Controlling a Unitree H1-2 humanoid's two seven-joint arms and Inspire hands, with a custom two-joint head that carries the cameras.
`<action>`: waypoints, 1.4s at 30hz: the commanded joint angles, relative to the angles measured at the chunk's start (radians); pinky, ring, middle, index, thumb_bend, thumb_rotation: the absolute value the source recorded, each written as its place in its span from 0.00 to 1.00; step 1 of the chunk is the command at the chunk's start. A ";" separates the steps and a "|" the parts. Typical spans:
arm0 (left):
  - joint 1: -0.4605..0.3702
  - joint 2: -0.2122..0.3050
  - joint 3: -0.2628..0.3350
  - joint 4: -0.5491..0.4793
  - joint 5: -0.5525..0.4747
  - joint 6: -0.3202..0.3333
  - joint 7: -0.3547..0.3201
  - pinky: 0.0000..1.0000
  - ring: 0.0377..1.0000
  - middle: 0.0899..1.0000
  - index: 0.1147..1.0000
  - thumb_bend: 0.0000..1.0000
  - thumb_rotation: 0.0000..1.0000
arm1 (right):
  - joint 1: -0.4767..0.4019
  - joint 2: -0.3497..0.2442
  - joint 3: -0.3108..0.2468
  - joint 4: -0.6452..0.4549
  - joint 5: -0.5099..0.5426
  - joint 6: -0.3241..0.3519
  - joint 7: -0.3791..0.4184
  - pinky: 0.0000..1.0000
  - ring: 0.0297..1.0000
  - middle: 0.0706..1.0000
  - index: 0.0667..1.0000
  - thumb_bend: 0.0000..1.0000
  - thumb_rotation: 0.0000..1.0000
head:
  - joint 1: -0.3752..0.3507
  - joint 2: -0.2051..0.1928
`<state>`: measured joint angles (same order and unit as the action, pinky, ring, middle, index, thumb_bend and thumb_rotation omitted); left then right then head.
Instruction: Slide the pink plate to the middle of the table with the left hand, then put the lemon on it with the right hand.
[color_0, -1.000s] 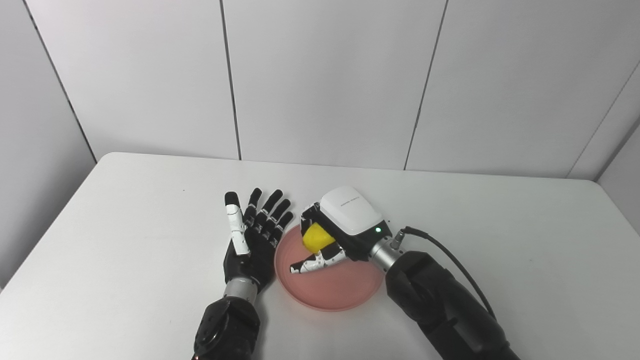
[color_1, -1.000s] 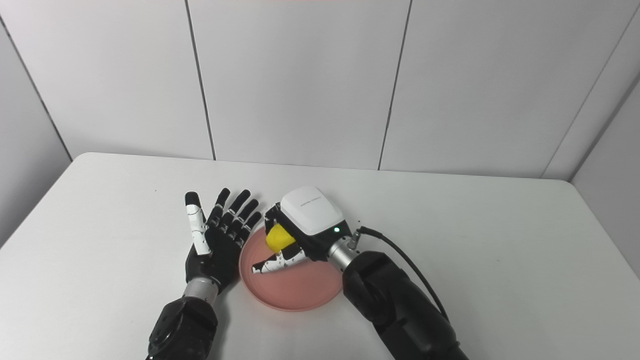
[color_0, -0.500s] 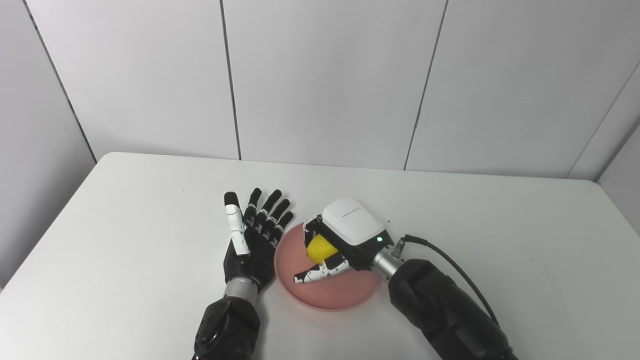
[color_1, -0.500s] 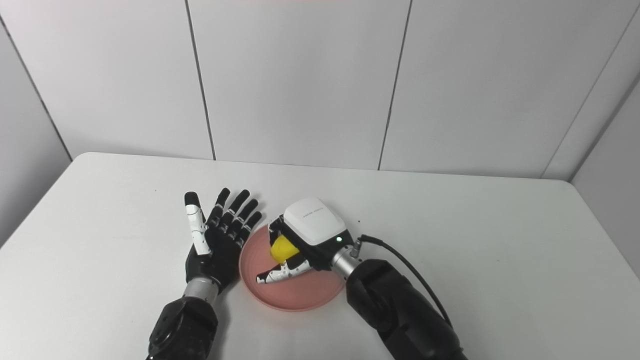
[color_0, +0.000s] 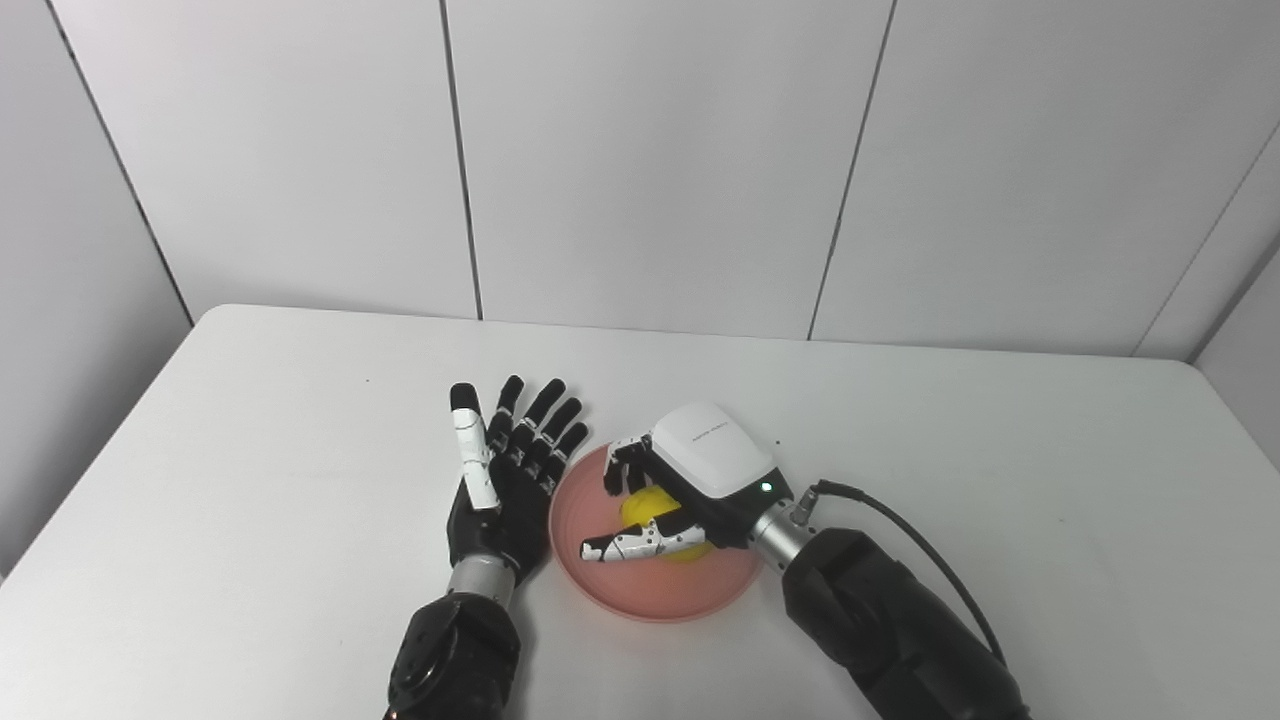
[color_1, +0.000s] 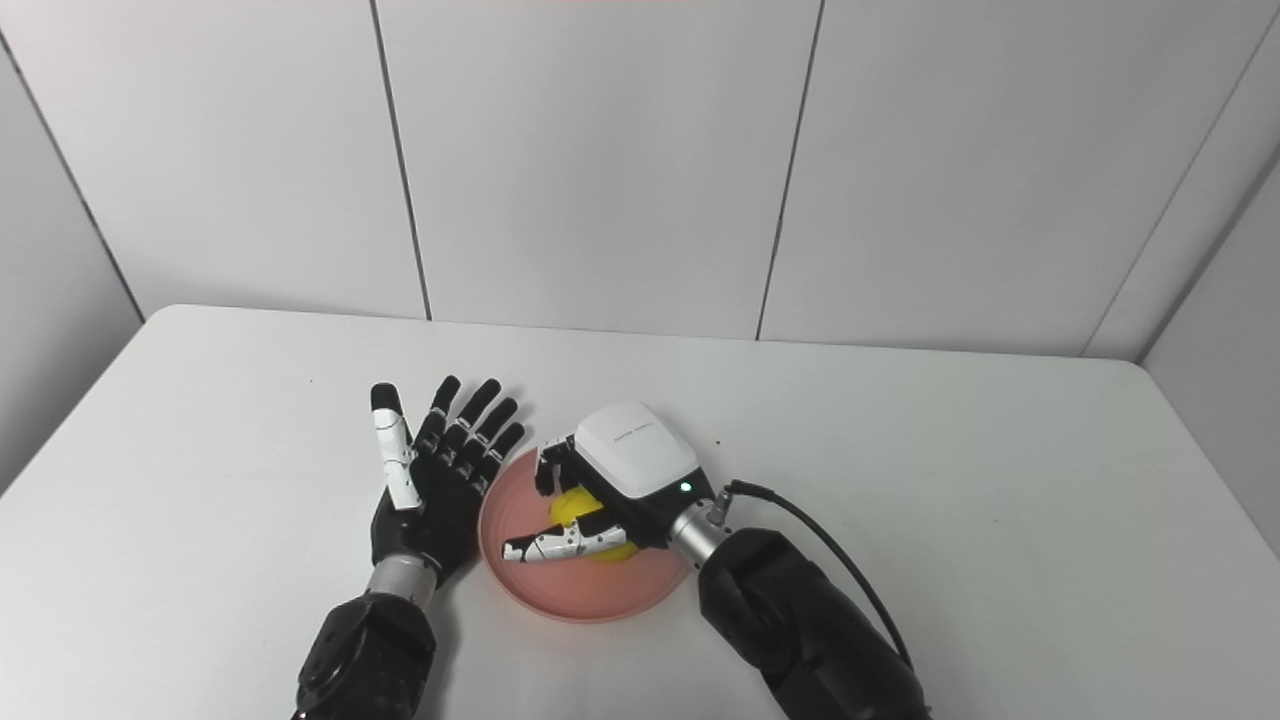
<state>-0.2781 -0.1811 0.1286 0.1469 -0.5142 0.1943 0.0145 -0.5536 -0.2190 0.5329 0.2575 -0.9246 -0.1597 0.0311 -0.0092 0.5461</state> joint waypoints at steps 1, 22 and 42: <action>0.053 -0.041 0.008 0.050 0.018 0.065 0.057 0.87 0.84 0.84 0.97 0.89 0.88 | -0.029 -0.008 -0.007 -0.025 -0.011 -0.024 -0.032 0.37 0.41 0.46 0.45 0.59 0.98 | 0.001 0.001; 0.055 -0.039 0.005 0.047 0.011 0.069 0.050 0.91 0.88 0.87 0.99 0.88 0.89 | -0.047 -0.013 -0.068 -0.067 0.041 -0.063 -0.074 0.48 0.53 0.57 0.59 0.60 0.92 | -0.002 0.001; 0.048 -0.020 -0.003 0.060 0.032 0.023 0.026 0.88 0.87 0.86 0.98 0.87 0.89 | 0.112 0.128 -0.391 -0.106 0.611 0.061 0.010 0.75 0.82 0.86 0.87 0.79 1.00 | -0.009 0.003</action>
<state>-0.2773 -0.1808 0.1254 0.1514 -0.5106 0.1806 0.0111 -0.4109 -0.0992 0.1674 0.1811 -0.3746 -0.1029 0.0353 -0.0199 0.5492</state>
